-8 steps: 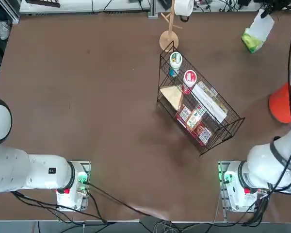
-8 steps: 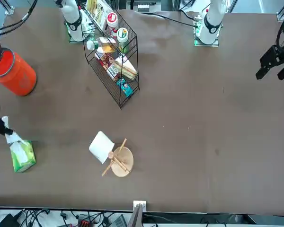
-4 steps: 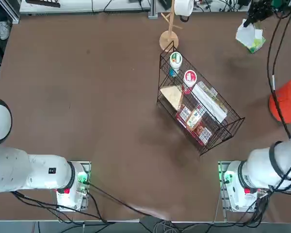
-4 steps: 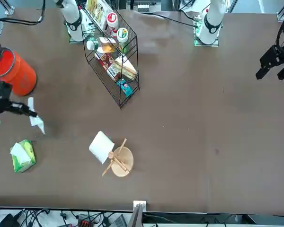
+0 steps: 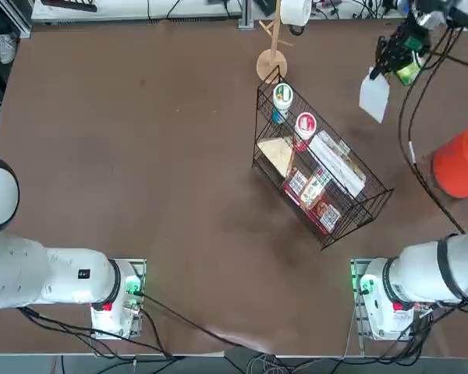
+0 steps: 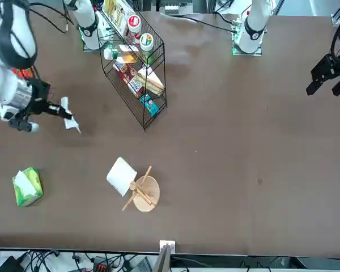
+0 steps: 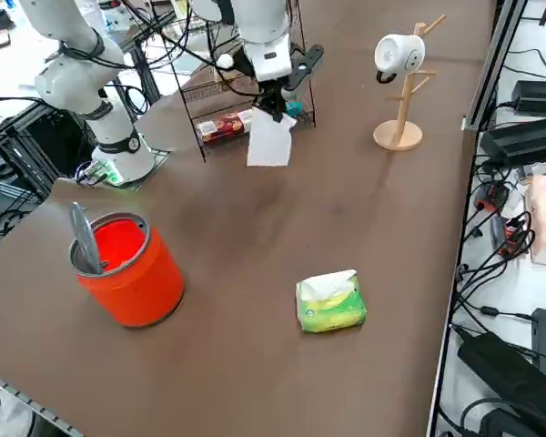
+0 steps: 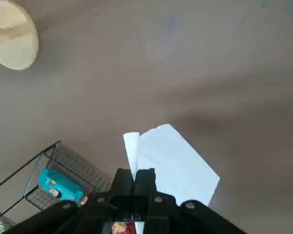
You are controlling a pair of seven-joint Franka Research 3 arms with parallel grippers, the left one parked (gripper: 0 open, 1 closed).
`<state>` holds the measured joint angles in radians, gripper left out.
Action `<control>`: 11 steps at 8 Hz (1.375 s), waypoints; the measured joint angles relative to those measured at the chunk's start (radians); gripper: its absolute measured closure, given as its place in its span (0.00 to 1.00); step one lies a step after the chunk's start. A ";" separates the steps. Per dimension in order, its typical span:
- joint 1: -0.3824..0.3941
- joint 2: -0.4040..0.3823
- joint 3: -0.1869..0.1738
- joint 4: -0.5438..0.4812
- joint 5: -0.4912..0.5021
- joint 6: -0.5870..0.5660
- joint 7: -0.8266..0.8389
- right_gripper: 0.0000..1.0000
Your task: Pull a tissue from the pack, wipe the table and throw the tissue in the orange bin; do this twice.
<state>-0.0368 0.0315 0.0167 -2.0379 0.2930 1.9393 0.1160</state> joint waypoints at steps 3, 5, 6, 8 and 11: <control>0.082 -0.061 0.001 -0.188 0.000 0.110 0.092 0.99; 0.122 -0.069 0.001 -0.275 0.000 0.196 0.105 0.99; 0.139 -0.068 0.001 -0.322 0.000 0.257 0.105 0.99; 0.167 -0.067 0.001 -0.411 -0.003 0.371 0.105 0.99; 0.187 -0.064 0.001 -0.476 -0.003 0.433 0.105 0.99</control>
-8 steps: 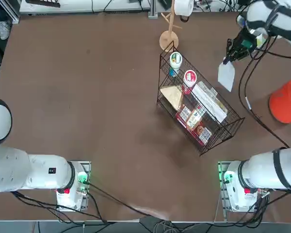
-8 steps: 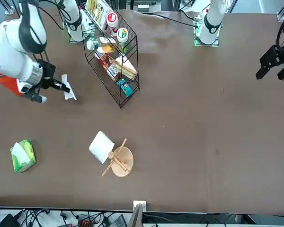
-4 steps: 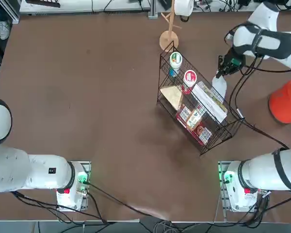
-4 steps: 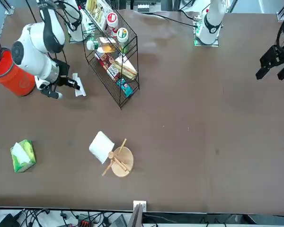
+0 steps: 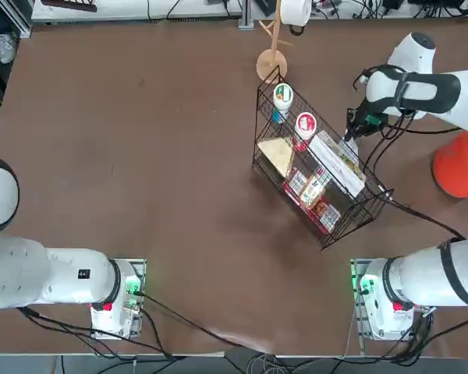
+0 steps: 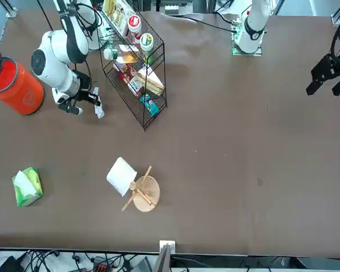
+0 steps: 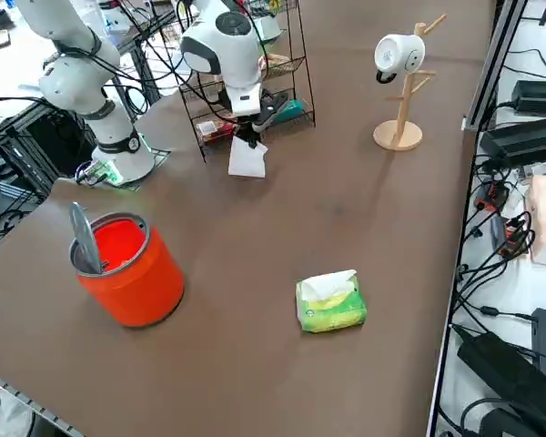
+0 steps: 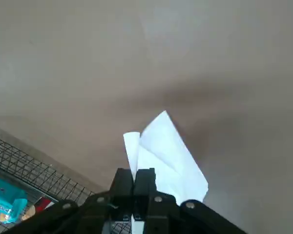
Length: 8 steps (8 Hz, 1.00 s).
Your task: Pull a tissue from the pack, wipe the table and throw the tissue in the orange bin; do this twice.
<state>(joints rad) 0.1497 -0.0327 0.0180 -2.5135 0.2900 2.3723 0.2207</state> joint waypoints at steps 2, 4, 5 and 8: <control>0.012 0.009 0.000 -0.003 0.000 0.014 0.000 0.99; 0.021 0.033 0.000 -0.003 0.000 0.032 0.005 0.99; 0.032 0.046 0.000 -0.004 0.000 0.049 0.020 0.99; 0.092 0.100 0.002 -0.005 0.000 0.091 0.097 0.99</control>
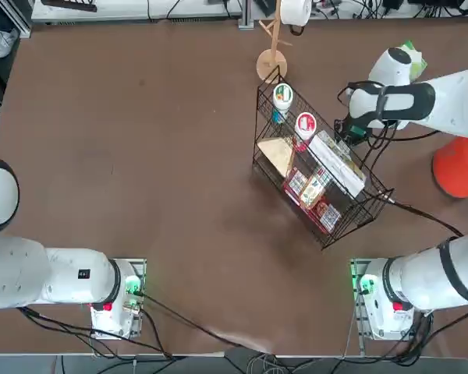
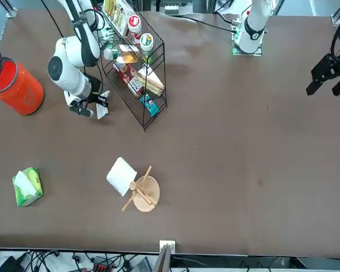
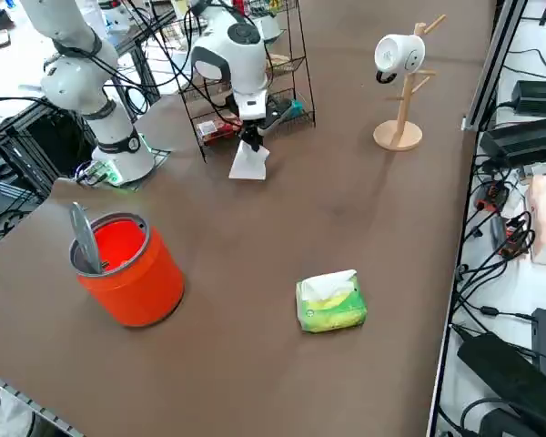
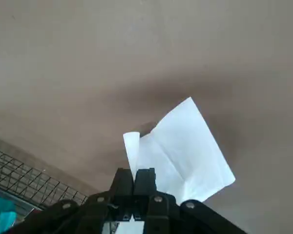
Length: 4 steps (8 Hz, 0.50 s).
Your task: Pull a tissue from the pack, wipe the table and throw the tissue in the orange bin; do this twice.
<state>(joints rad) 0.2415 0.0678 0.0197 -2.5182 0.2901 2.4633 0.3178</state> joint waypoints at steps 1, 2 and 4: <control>0.002 0.004 0.000 0.000 0.000 0.003 0.010 0.99; 0.004 0.003 0.000 0.003 0.000 0.004 0.025 0.99; 0.026 0.001 0.000 0.017 0.000 0.004 0.088 0.99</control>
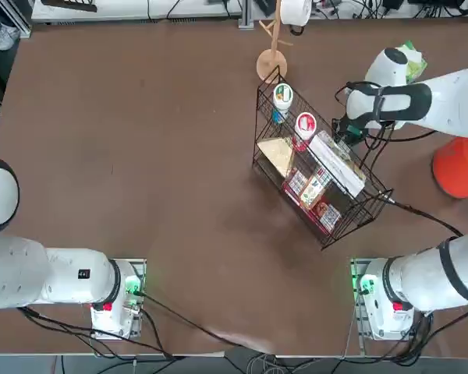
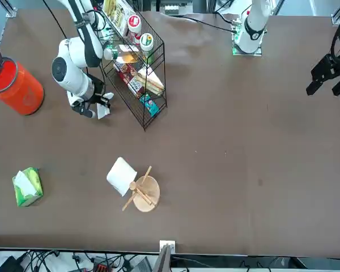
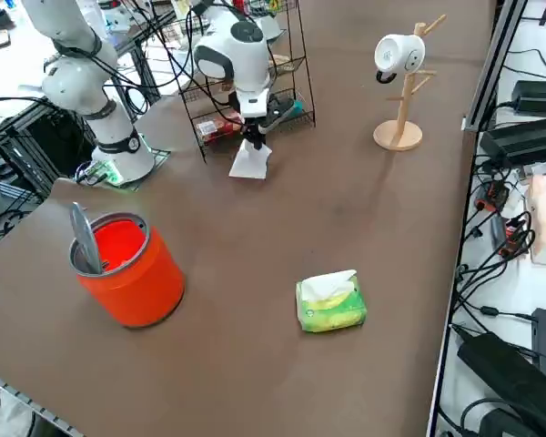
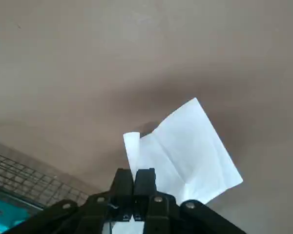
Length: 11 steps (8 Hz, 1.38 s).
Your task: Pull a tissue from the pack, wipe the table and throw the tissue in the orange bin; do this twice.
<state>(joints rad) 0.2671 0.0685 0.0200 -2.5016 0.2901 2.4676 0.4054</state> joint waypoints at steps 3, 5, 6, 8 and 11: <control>0.023 0.022 0.001 -0.001 0.000 -0.001 0.039 0.99; 0.023 0.047 0.000 -0.002 0.000 -0.001 0.040 0.99; 0.022 0.055 -0.001 -0.003 0.000 -0.001 0.042 0.99; 0.022 0.070 -0.004 -0.004 0.000 -0.001 0.043 0.99; 0.021 0.081 -0.011 -0.010 0.000 -0.004 0.043 0.99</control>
<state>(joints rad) 0.2881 0.1492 0.0093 -2.5114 0.2901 2.4637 0.4488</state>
